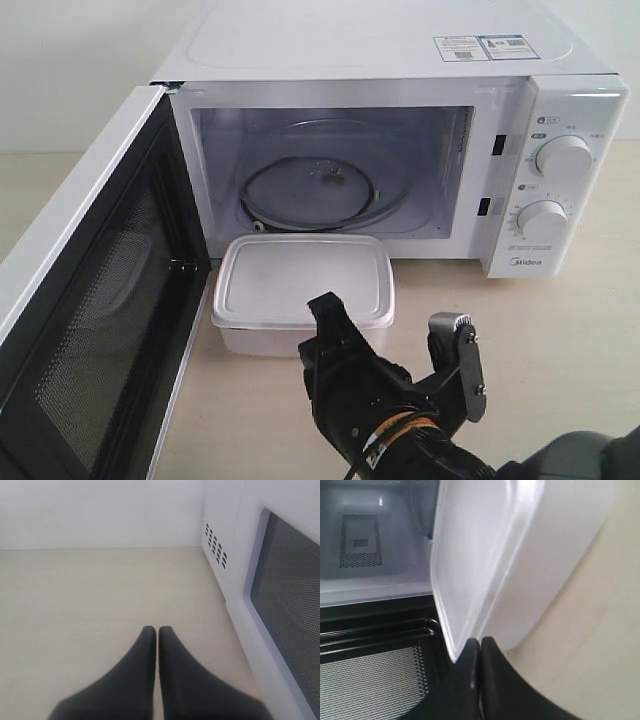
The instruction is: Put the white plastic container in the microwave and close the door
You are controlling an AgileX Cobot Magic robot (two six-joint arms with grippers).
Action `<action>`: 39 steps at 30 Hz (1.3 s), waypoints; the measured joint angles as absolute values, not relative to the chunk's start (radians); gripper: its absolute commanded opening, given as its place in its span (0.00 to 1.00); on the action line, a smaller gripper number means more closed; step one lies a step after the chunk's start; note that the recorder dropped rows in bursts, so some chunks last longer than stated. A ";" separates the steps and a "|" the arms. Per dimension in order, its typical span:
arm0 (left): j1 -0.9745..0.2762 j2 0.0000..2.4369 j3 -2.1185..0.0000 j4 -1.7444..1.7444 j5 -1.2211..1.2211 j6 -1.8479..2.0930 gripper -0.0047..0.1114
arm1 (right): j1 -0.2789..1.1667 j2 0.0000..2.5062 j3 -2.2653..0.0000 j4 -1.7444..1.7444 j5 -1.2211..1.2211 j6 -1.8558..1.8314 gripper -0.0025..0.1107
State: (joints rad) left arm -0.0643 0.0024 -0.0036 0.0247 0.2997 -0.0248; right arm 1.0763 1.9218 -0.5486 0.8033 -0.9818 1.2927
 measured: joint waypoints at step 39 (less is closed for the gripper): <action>-0.064 0.002 -0.004 0.025 0.300 -0.025 0.08 | 1.031 1.964 -0.720 1.061 -0.884 1.103 0.46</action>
